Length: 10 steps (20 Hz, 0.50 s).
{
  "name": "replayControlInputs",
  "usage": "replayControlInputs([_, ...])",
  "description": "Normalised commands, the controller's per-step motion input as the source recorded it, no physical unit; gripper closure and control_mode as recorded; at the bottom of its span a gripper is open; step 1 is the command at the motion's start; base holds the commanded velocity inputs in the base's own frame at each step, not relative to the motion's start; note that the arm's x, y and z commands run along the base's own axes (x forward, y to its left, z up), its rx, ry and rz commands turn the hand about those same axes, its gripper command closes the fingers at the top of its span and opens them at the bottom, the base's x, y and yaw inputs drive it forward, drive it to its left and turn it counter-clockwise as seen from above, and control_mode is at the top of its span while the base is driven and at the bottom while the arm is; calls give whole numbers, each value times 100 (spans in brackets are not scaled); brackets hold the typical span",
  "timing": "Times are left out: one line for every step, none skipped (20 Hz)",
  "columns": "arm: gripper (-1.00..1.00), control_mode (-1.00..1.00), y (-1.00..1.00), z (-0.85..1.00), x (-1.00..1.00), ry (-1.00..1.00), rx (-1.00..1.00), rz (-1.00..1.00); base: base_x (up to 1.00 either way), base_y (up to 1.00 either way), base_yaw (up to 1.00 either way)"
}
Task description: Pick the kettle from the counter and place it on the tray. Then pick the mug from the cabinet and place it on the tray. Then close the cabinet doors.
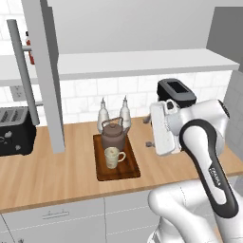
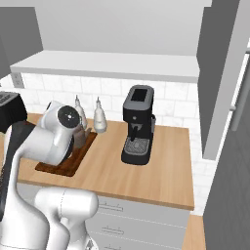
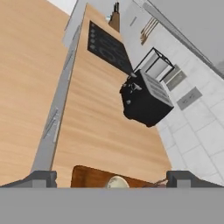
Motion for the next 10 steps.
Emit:
replayControlInputs([-100, -100, 0, 48, -11, 0, 0, 7, 0, 0, 0])
replayControlInputs([-100, -100, 0, 41, -12, 0, 0, 8, 0, 0, 0])
replayControlInputs([-100, -100, 0, 39, -12, 0, 0, 8, 0, 0, 0])
replayControlInputs([-100, -100, 0, 33, -11, -3, 0, 7, 0, 0, 0])
replayControlInputs([-100, -100, 0, 32, -10, -4, 0, 6, 0, 0, 0])
replayControlInputs([-100, -100, 4, 29, -8, -4, 0, 6, 0, 0, 0])
replayControlInputs([-100, -100, 0, 28, -14, -7, 0, 6, 0, 0, 0])
replayControlInputs([-100, -100, 0, 28, -16, -9, 0, 6, 0, 0, 0])
replayControlInputs([-100, -100, 0, 25, -17, -5, 0, 8, 0, 0, 0])
replayControlInputs([-100, -100, 0, 22, -17, -5, 0, 9, 0, 0, 0])
